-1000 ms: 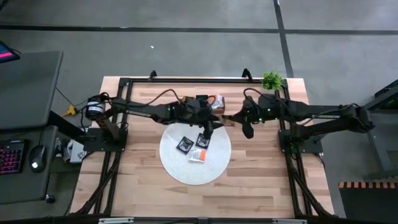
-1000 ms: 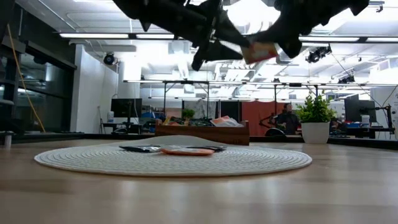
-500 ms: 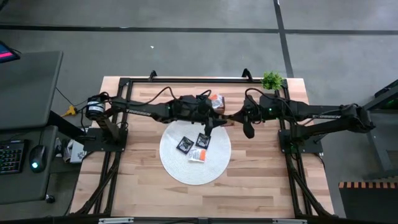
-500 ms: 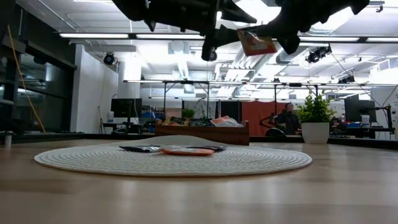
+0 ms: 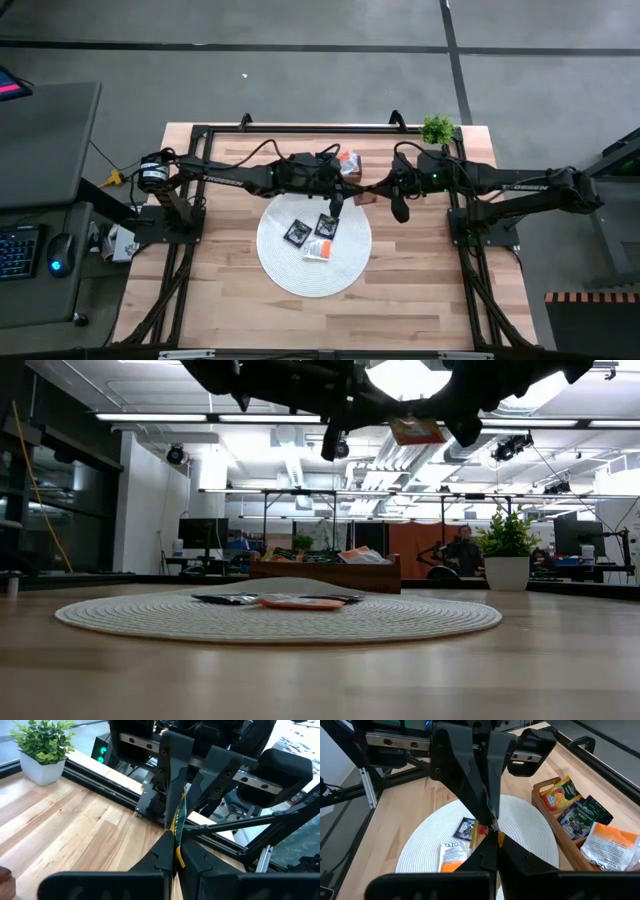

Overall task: Pick & Place Tea
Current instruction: Put the yellow tea bag into the left section of the wooden organizer

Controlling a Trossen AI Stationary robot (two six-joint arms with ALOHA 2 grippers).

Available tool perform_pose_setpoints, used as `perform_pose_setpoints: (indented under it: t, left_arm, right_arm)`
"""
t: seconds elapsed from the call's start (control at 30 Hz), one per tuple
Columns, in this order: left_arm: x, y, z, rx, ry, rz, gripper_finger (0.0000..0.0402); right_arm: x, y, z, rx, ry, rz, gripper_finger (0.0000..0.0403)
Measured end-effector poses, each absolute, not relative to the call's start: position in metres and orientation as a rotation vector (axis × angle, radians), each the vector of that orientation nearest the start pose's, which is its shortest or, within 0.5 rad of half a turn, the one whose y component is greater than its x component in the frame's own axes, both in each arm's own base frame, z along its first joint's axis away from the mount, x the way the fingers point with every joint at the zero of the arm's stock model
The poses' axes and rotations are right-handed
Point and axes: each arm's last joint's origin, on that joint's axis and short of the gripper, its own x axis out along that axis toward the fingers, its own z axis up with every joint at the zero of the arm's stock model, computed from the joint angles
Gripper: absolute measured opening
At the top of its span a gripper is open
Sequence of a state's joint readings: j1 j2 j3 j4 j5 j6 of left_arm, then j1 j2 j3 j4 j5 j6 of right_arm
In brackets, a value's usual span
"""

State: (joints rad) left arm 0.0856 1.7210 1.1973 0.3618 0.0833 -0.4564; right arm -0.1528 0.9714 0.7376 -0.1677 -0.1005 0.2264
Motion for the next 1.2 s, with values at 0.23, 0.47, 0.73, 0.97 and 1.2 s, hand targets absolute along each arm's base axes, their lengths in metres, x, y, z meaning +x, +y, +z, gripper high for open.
perform_pose_setpoints:
  t: [0.23, 0.47, 0.73, 0.97, 1.2]
  left_arm:
    - [0.393, 0.032, 0.279, -0.451, 0.184, 0.085, 0.0001]
    - [0.388, 0.033, 0.280, -0.425, 0.226, 0.111, 0.0000]
    - [0.385, 0.033, 0.280, -0.420, 0.253, 0.132, 0.0000]
    - [0.353, 0.053, 0.301, -0.348, 0.344, 0.265, 0.0000]
    - [0.307, 0.081, 0.326, -0.301, 0.426, 0.372, 0.0000]
  right_arm:
    - [0.210, -0.030, 0.285, 0.281, 0.390, -0.113, 0.0000]
    - [0.206, -0.029, 0.295, 0.283, 0.322, -0.100, 0.0038]
    - [0.198, -0.031, 0.299, 0.321, 0.306, -0.114, 0.0175]
    - [0.179, -0.032, 0.294, 0.404, 0.412, -0.154, 0.0260]
    - [0.155, -0.027, 0.300, 0.418, 0.410, -0.168, 0.0266]
